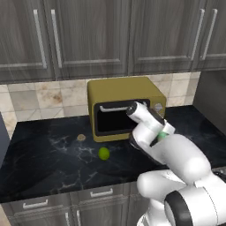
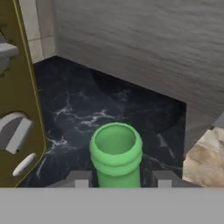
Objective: Place the beer on the top shelf of the fridge to keep it out of children's reach, and place the lime and garlic on lower shelves for easy access.
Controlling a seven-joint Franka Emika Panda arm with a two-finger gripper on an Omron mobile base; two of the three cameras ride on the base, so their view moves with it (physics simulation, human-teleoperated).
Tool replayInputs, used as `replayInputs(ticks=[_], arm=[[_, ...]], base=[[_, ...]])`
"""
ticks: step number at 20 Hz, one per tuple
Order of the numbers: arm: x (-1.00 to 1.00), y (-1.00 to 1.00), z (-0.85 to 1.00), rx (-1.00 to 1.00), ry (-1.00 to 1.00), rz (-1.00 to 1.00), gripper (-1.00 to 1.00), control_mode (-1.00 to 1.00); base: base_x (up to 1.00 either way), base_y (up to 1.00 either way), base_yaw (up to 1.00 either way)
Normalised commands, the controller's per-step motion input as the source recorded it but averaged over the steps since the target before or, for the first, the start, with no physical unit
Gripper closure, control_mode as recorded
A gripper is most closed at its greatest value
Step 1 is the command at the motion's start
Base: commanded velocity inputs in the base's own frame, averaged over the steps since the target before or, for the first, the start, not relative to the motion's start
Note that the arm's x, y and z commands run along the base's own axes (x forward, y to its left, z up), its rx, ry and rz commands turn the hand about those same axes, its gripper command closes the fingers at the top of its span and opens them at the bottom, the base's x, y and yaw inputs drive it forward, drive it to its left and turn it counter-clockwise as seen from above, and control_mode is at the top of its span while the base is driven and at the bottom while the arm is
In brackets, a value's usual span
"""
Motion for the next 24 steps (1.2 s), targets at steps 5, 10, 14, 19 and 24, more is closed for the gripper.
replayInputs(ticks=[5, 10, 14, 19, 24], arm=[[-0.66, 0.0, 0.67, 0.02, -0.13, 0.27, 1.0, -1.0], [-0.7, 0.03, 0.65, 0.01, -0.13, 0.3, 1.0, -1.0], [-0.66, 0.06, 0.66, 0.0, -0.13, 0.3, 1.0, -1.0], [-0.59, 0.09, 0.65, 0.0, -0.13, 0.32, 1.0, -1.0], [-0.49, 0.14, 0.52, 0.0, -0.08, 0.32, 1.0, -1.0]], base=[[0.0, 0.0, 0.0], [0.0, 0.0, 0.0], [0.0, 0.0, 0.0], [0.0, 0.0, 0.0], [0.0, 0.0, 0.0]])
